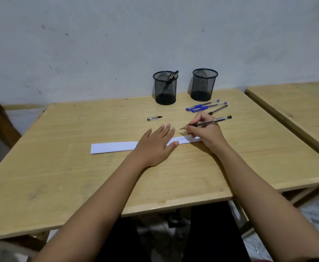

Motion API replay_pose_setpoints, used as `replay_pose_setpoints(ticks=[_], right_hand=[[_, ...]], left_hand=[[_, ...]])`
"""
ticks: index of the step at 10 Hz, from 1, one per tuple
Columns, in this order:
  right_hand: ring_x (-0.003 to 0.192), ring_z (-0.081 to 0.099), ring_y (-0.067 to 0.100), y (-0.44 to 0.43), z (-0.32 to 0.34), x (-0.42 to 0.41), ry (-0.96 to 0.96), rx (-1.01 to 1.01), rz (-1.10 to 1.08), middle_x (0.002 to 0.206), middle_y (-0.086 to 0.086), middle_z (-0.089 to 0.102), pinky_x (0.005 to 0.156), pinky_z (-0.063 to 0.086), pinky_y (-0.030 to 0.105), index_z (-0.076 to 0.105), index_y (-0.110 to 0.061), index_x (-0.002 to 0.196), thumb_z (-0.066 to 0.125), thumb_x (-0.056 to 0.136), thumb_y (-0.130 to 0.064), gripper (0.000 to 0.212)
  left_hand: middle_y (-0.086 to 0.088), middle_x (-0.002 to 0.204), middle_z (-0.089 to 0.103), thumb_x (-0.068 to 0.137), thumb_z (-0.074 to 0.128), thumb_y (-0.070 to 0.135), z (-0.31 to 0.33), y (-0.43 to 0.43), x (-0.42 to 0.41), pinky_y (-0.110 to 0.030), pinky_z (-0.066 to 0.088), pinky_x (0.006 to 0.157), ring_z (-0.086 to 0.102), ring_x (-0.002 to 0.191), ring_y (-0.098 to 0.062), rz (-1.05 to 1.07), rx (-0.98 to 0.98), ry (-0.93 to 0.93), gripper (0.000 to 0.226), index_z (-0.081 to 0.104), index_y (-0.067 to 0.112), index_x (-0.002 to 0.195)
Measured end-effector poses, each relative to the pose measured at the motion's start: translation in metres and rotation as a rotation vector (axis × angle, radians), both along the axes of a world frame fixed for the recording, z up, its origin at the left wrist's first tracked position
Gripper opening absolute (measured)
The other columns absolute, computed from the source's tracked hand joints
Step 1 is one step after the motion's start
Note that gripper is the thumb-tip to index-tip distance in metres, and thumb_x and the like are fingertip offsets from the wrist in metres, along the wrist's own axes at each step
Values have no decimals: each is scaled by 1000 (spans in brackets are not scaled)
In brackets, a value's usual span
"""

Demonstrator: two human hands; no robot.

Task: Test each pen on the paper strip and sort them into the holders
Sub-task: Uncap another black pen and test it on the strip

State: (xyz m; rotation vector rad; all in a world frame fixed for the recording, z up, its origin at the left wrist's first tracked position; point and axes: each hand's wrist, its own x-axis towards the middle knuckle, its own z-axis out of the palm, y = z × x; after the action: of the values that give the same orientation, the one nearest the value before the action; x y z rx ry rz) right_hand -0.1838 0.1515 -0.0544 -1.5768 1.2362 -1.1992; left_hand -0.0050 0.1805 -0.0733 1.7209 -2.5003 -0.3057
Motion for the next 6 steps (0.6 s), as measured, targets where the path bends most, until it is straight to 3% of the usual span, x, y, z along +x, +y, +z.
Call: replay_pose_setpoints(ticks=[1,2,3,6], right_hand=[[58,56,11,0,0,-3,27,-5,12,67,7,55,59,50,22,51,-8,67,65,75,6,21],[54,52,7,0,0,-3,29,-6,0,65,6,49,52,46,18,49,-4,63,62,74,7,21],[62,50,16,-2,0,-2,39,4,5,65,8,47,49,45,17,47,-7,59,61,72,6,23],[58,52,14,-6,-3,-3,20,26,26,63,12,47,50,44,22,48,3,61,61,71,5,16]], left_hand=[[6,159,1,98,16,49,-1,0,0,-39,2,119,-1,146,-10,5,-13,0,57,7,26,149],[6,159,1,98,16,49,-2,-1,0,-38,3,118,-1,146,-10,8,-20,-1,57,7,26,149],[6,159,2,98,17,48,-2,-1,-1,-39,3,118,0,146,-10,13,-28,5,57,8,26,149],[6,159,1,98,16,48,-2,-1,-1,-38,2,118,0,146,-10,19,-42,3,57,8,26,149]])
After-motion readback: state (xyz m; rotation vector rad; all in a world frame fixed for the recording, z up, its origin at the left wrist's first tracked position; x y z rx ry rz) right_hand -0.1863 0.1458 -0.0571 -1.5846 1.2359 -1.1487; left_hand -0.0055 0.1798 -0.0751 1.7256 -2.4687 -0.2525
